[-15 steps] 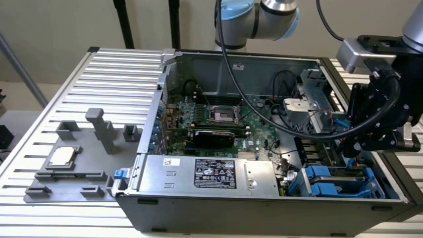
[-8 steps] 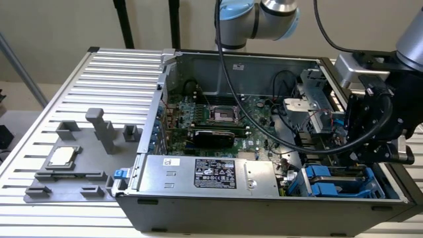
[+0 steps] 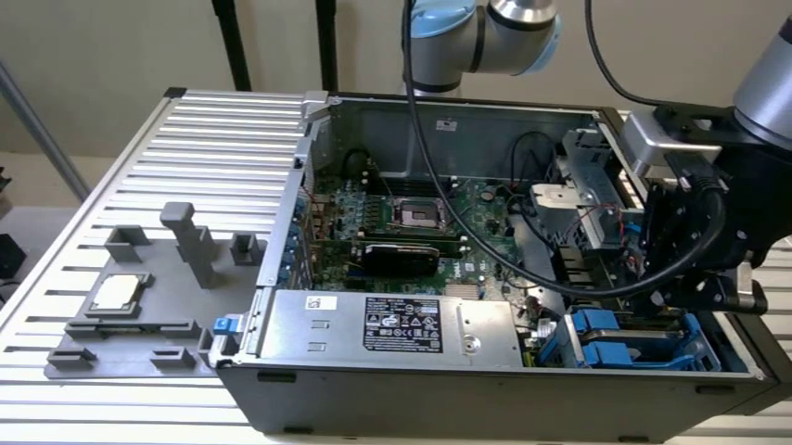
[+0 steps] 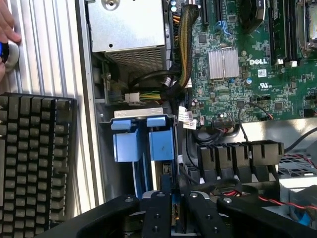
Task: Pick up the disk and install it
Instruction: 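Insert the second disk wire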
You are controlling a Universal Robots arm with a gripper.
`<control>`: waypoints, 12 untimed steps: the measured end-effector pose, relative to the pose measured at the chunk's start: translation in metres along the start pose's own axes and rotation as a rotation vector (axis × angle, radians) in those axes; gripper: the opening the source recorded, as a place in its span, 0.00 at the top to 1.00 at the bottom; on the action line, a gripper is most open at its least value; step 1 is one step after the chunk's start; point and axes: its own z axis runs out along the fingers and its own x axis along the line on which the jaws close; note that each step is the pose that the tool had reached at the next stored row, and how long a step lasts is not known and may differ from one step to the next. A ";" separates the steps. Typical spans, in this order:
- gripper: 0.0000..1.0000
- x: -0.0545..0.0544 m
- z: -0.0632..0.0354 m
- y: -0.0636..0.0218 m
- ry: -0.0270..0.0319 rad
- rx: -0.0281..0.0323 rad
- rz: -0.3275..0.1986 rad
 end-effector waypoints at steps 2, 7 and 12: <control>0.84 0.000 0.0015 0.0000 0.0001 0.0001 -0.002; 0.84 0.000 0.0038 -0.0001 0.0005 0.0006 -0.012; 0.84 0.000 0.0043 -0.0001 0.0005 0.0011 -0.025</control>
